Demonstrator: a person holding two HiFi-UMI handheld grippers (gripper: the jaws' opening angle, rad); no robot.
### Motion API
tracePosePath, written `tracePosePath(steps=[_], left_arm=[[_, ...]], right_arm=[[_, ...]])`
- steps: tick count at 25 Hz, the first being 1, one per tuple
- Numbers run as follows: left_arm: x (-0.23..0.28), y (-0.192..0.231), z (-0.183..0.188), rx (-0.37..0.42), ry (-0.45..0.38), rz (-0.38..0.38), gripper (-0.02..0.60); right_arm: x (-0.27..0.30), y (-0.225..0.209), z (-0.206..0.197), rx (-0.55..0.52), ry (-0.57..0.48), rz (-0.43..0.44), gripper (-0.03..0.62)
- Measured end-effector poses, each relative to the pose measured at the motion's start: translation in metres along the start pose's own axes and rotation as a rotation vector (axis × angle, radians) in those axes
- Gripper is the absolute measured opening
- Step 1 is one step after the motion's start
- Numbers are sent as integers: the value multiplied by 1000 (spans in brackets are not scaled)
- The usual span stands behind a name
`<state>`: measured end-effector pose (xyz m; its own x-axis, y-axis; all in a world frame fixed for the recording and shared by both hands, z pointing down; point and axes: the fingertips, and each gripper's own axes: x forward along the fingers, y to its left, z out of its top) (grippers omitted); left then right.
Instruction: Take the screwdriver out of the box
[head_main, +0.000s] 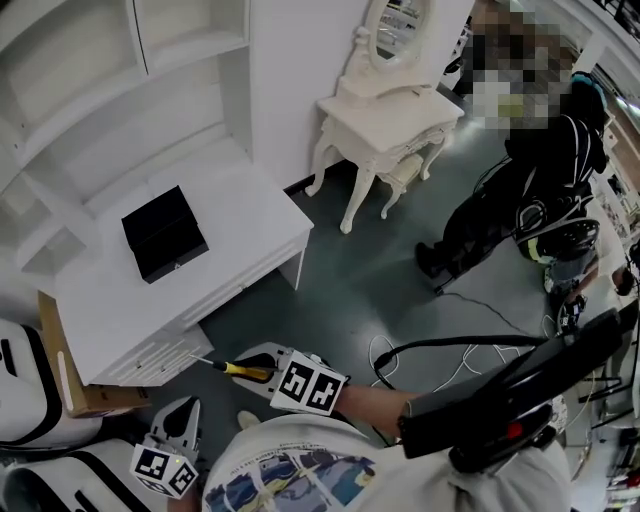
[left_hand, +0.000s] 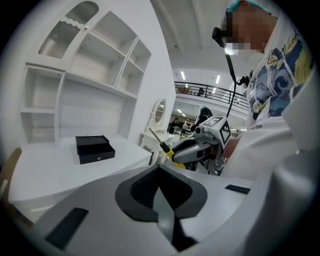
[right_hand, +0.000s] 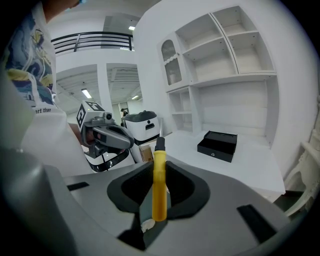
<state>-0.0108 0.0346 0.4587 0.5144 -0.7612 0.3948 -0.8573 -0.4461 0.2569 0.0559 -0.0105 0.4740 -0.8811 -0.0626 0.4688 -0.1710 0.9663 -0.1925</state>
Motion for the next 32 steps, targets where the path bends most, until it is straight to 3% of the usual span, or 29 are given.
tracePosePath(steps=[32], left_arm=[[-13, 30, -1, -13, -10, -4, 12]], right_arm=[[21, 7, 13, -30, 47, 5, 95]])
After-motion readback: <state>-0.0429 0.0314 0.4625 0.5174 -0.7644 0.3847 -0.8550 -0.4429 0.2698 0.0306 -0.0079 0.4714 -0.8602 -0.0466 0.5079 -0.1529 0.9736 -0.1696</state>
